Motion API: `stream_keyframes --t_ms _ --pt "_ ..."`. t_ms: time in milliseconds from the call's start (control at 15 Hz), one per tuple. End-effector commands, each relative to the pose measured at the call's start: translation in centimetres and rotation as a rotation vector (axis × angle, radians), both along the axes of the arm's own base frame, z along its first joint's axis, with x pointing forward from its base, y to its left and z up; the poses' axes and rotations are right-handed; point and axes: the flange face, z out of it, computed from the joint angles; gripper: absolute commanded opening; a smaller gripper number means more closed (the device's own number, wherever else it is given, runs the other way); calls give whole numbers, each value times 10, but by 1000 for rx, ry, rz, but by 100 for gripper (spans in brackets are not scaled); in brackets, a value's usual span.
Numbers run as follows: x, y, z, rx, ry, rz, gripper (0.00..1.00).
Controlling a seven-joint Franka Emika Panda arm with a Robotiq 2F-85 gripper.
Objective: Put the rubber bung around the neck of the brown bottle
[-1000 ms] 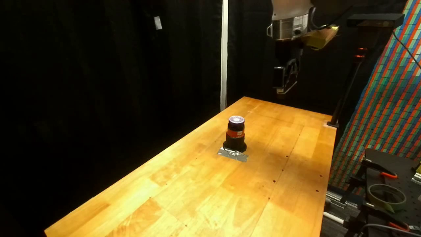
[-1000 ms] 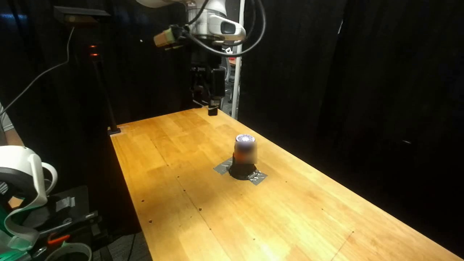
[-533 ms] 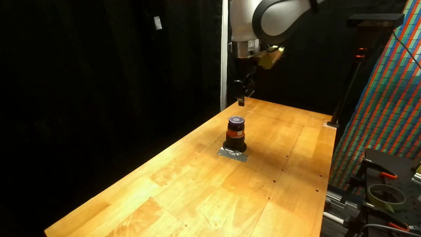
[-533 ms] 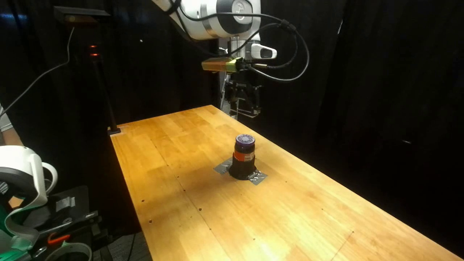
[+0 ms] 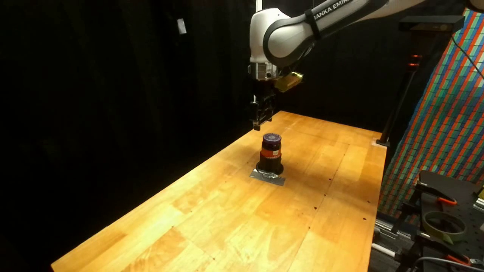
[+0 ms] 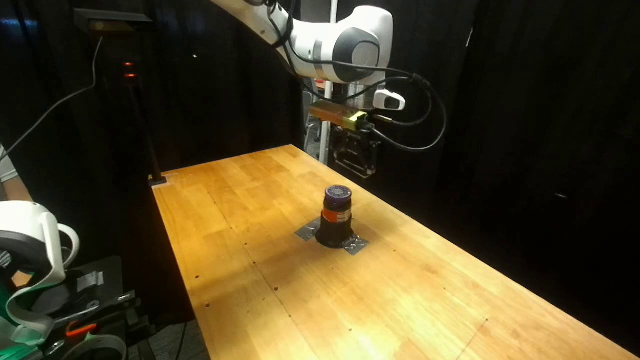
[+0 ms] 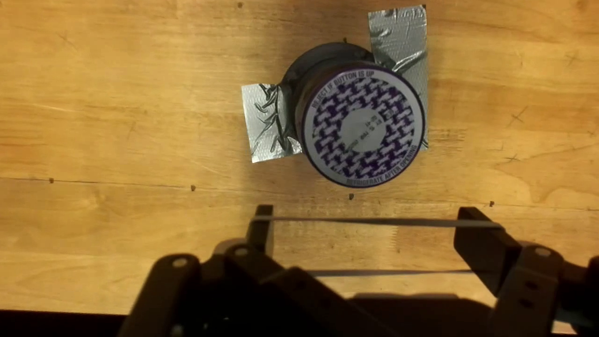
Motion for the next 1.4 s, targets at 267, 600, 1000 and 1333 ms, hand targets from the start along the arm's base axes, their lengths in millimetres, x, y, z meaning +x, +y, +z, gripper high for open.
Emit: stream_keyframes --t_ms 267,600,1000,1333 --pt "23 -8 -38 81 55 0 100" --pt "18 -11 -51 61 118 3 100" --pt "4 -13 -62 56 228 29 100" --pt "-4 -20 -57 66 301 64 100"
